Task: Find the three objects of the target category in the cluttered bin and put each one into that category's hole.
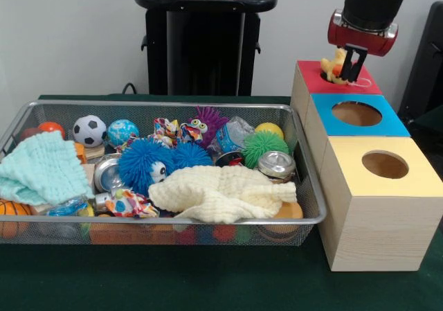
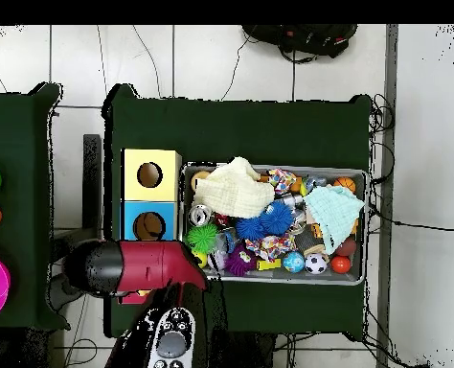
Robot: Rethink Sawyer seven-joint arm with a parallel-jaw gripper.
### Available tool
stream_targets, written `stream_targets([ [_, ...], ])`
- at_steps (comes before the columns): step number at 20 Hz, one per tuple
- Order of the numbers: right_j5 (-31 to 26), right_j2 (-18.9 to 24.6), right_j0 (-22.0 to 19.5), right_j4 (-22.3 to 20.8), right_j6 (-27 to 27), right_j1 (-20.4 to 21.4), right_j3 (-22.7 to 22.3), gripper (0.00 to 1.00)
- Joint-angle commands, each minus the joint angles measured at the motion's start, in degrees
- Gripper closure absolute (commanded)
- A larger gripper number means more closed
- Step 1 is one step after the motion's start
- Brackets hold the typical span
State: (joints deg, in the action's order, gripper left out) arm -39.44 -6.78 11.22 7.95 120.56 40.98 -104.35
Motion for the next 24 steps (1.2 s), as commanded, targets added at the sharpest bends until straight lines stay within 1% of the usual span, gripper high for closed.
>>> stream_targets([
  [1, 8.4, 4.4, -2.5, -0.4, 4.4, 0.2, -10.1, 1.00],
  [3, 11.8, 4.8, -2.7, -0.8, 4.6, 1.2, -13.1, 1.00],
  [4, 12.4, 4.8, -2.6, -0.8, 4.5, 2.4, -14.7, 1.00],
  [5, 12.3, 4.7, -2.5, -0.9, 4.3, 3.8, -15.8, 1.00],
  [8, 8.2, 4.1, -2.3, -0.5, 3.1, 9.2, -18.0, 1.00],
  [9, 7.1, 4.0, -2.5, -0.4, 2.7, 10.4, -18.5, 1.00],
  [12, 7.2, 5.0, -3.5, 0.6, 1.7, 13.0, -21.2, 1.00],
  [14, 8.1, 5.0, -3.3, 0.7, 2.0, 14.4, -23.0, 1.00],
  [15, 7.9, 4.3, -2.5, 0.1, 2.3, 15.5, -23.5, 1.00],
  [21, 2.3, 2.4, -0.4, -1.0, 4.0, 18.4, -22.3, 1.00],
  [24, 2.6, 2.6, 0.0, -0.8, 4.9, 17.9, -22.2, 1.00],
])
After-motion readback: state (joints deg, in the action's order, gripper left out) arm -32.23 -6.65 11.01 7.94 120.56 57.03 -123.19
